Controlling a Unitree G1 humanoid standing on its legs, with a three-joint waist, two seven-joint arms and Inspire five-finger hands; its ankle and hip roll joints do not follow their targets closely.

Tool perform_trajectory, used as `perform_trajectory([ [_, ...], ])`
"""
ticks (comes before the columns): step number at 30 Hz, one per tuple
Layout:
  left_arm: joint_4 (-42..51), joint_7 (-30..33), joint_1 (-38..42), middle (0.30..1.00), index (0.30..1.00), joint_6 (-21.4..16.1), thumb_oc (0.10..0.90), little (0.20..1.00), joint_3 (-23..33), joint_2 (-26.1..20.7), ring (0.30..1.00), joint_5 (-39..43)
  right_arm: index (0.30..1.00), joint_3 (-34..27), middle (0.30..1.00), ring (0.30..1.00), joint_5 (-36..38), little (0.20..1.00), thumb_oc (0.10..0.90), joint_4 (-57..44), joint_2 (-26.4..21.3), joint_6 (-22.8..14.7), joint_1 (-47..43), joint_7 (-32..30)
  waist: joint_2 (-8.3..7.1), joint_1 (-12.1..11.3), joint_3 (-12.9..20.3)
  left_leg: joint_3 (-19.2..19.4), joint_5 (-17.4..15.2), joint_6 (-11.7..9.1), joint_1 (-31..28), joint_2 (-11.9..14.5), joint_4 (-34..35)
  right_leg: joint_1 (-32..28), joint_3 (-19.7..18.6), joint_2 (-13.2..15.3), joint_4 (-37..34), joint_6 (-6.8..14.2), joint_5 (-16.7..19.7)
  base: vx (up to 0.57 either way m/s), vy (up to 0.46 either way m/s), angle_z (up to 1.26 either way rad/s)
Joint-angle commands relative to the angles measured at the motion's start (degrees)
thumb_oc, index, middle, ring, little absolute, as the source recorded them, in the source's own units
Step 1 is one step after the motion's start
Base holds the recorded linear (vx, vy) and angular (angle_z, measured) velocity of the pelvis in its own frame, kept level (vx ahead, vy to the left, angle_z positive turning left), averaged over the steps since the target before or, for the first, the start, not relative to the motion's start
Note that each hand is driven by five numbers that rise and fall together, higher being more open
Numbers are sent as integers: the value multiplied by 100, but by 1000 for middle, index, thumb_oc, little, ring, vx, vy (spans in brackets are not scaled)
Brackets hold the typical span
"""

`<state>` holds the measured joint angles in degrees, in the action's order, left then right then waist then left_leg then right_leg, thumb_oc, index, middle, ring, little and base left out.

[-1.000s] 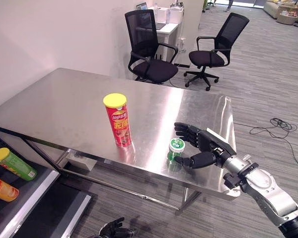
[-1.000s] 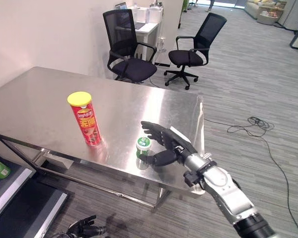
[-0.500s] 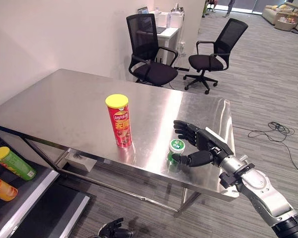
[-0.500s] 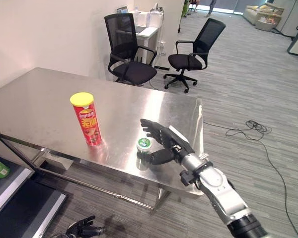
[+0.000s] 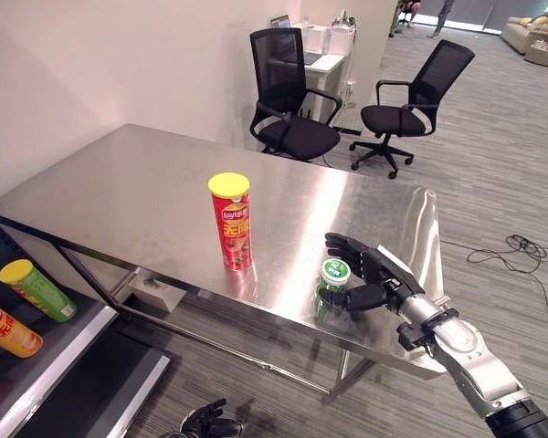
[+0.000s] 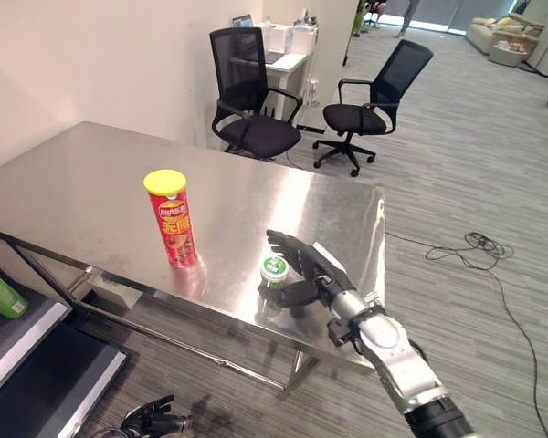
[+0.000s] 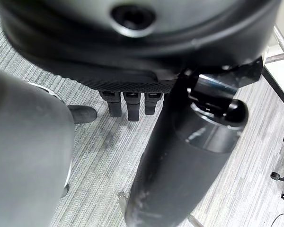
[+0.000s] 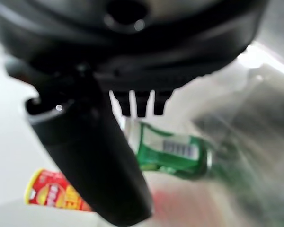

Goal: Put the goods on the table back onto the shelves and tidy them up.

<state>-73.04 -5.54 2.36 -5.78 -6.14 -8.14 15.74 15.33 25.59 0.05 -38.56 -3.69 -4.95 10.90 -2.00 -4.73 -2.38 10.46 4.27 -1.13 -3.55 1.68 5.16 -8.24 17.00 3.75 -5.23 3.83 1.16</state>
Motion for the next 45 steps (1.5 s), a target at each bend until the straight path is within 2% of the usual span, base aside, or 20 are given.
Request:
perform_trajectory([
  [1, -290, 15, 56, 900, 900, -29, 800, 900, -223, -90, 900, 12, 900, -237, 900, 900, 173, 900, 800, -70, 191, -485, -592, -173, -300, -178, 273, 188, -210, -43, 360, -44, -16, -346, -146, 409, 279, 350, -328, 0, 0, 0],
  [16, -250, 44, -10, 900, 900, -22, 800, 900, -217, -112, 900, 3, 900, -150, 900, 900, -71, 900, 800, 223, 398, -416, -589, -242, -333, -281, 278, 117, -226, -23, 366, -90, -16, -346, -61, 423, 301, 364, -321, 1, 2, 1],
  [17, -243, 41, -15, 900, 900, -22, 800, 900, -219, -111, 900, 1, 796, -147, 796, 796, -86, 796, 731, 235, 404, -416, -579, -238, -334, -285, 278, 111, -228, -21, 369, -94, -16, -348, -56, 424, 302, 366, -323, 0, 0, 0],
  [19, -241, 42, -23, 900, 900, -22, 800, 900, -212, -111, 900, 17, 542, -142, 542, 542, -131, 542, 562, 263, 411, -407, -562, -246, -336, -291, 274, 103, -233, -17, 369, -104, -16, -348, -51, 427, 301, 368, -316, 0, 0, 0],
  [21, -249, 48, -25, 900, 900, -18, 800, 900, -183, -114, 900, 29, 345, -158, 345, 345, -161, 345, 430, 279, 440, -398, -548, -256, -337, -294, 274, 97, -237, -14, 367, -106, -16, -353, -46, 431, 297, 371, -314, 12, 8, 4],
  [22, -261, 58, -21, 900, 900, -11, 800, 900, -163, -113, 900, 41, 300, -171, 300, 300, -173, 300, 400, 289, 466, -402, -544, -270, -340, -297, 274, 93, -240, -12, 368, -107, -16, -356, -47, 432, 290, 372, -314, 12, 9, 4],
  [34, -239, 109, -53, 900, 900, -30, 800, 900, -147, -113, 900, -51, 300, -383, 300, 300, -412, 300, 400, 252, 631, -461, -399, -441, -339, -295, 273, 74, -277, 16, 345, -123, -16, -342, -70, 451, 305, 379, -304, 1, 1, 0],
  [39, -206, 208, -40, 900, 900, -64, 800, 900, -116, -132, 900, -117, 300, -747, 300, 300, -437, 300, 400, 130, 692, -585, -275, -649, -349, -275, 265, 86, -301, 34, 333, -131, -16, -316, -79, 467, 352, 399, -274, 0, 0, 0],
  [45, 19, 365, 8, 900, 900, -124, 800, 900, -134, -234, 900, -250, 300, -1644, 300, 300, -261, 300, 400, -607, 903, -930, -110, -1061, -162, -103, 43, 136, -266, 128, 331, -58, -16, 165, -203, 553, 1491, 471, -266, -80, 7, -7],
])
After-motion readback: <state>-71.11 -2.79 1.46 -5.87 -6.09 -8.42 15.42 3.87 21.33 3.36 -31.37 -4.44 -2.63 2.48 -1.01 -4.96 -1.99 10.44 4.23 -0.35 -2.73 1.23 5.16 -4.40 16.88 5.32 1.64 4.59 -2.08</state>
